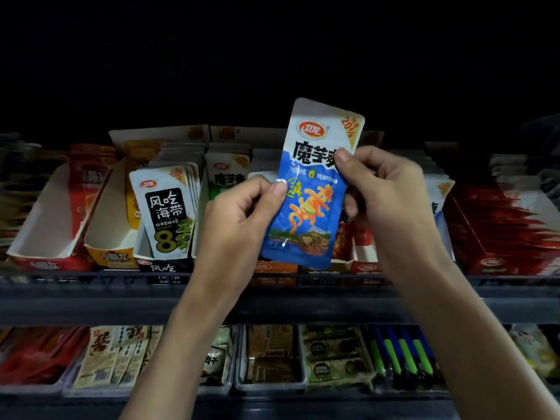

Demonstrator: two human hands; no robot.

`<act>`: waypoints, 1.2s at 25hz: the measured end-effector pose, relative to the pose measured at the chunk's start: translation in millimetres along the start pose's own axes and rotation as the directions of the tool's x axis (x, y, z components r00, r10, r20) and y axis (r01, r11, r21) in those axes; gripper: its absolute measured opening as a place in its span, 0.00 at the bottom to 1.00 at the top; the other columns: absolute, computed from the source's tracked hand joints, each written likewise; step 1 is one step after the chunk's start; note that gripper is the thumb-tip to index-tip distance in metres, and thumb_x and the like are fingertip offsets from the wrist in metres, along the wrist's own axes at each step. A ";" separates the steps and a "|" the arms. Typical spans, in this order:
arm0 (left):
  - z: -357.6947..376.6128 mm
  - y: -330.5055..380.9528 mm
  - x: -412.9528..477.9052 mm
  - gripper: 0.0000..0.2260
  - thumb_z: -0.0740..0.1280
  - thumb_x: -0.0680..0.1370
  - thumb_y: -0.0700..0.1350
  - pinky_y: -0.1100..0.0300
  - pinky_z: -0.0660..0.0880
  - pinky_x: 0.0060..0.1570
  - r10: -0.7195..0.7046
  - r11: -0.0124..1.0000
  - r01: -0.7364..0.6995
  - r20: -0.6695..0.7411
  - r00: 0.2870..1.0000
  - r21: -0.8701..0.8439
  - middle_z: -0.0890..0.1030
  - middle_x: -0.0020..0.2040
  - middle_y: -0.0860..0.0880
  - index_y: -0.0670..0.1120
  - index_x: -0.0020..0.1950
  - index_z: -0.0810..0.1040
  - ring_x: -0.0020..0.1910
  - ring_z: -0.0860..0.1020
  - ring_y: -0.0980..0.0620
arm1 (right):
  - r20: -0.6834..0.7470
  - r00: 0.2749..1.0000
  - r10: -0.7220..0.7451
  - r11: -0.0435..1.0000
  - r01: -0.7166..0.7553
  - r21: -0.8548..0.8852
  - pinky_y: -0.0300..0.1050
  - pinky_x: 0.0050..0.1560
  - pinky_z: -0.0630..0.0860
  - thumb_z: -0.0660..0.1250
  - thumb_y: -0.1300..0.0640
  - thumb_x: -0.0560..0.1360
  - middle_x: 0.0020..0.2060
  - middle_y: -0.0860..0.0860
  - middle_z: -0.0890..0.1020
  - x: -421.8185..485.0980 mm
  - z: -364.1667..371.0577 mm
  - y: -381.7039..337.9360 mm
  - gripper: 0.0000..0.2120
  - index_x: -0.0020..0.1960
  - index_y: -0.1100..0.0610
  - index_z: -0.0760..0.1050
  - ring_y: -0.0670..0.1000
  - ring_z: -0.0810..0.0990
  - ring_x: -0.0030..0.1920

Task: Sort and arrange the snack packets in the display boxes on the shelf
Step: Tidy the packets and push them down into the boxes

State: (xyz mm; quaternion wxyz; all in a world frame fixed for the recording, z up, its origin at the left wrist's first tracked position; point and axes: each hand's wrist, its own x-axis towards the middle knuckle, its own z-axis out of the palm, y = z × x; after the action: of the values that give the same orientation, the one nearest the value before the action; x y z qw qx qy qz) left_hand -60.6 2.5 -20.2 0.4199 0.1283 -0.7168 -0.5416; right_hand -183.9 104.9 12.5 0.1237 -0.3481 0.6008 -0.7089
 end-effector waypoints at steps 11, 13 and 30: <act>64.3 -4.5 -1.0 0.17 0.63 0.80 0.53 0.49 0.75 0.36 0.023 0.975 -0.068 0.207 0.978 0.211 0.83 0.36 0.47 0.42 0.42 0.81 0.36 0.80 0.46 | -0.019 0.992 0.121 0.987 -0.122 -0.100 0.33 0.22 0.64 0.66 0.55 0.79 0.22 0.51 0.72 -7.6 -72.6 -4.8 0.09 0.44 0.60 0.77 0.44 0.65 0.21; 80.5 -5.8 -2.1 0.19 0.63 0.79 0.56 0.51 0.73 0.35 0.079 0.954 -0.135 0.210 0.975 0.268 0.81 0.34 0.48 0.42 0.40 0.79 0.34 0.78 0.50 | 0.000 0.989 0.149 0.984 -0.148 -0.102 0.33 0.23 0.66 0.67 0.55 0.79 0.23 0.49 0.73 -8.0 -87.8 -4.4 0.08 0.48 0.59 0.79 0.44 0.67 0.22; 139.5 -37.8 -5.7 0.10 0.64 0.79 0.55 0.50 0.76 0.53 -0.004 0.624 -0.372 0.479 0.878 0.687 0.77 0.52 0.61 0.60 0.58 0.79 0.50 0.74 0.60 | -0.315 0.937 -0.152 0.971 0.083 -0.224 0.40 0.30 0.74 0.64 0.58 0.81 0.37 0.59 0.79 9.7 -154.4 33.7 0.03 0.51 0.56 0.76 0.48 0.76 0.31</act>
State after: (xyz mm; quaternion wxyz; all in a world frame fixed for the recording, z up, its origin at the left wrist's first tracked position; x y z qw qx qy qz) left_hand -170.7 85.1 -64.7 0.2096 0.0921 -0.9610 -0.1554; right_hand -298.2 209.0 -21.3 -0.0582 -0.2711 0.6615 -0.6968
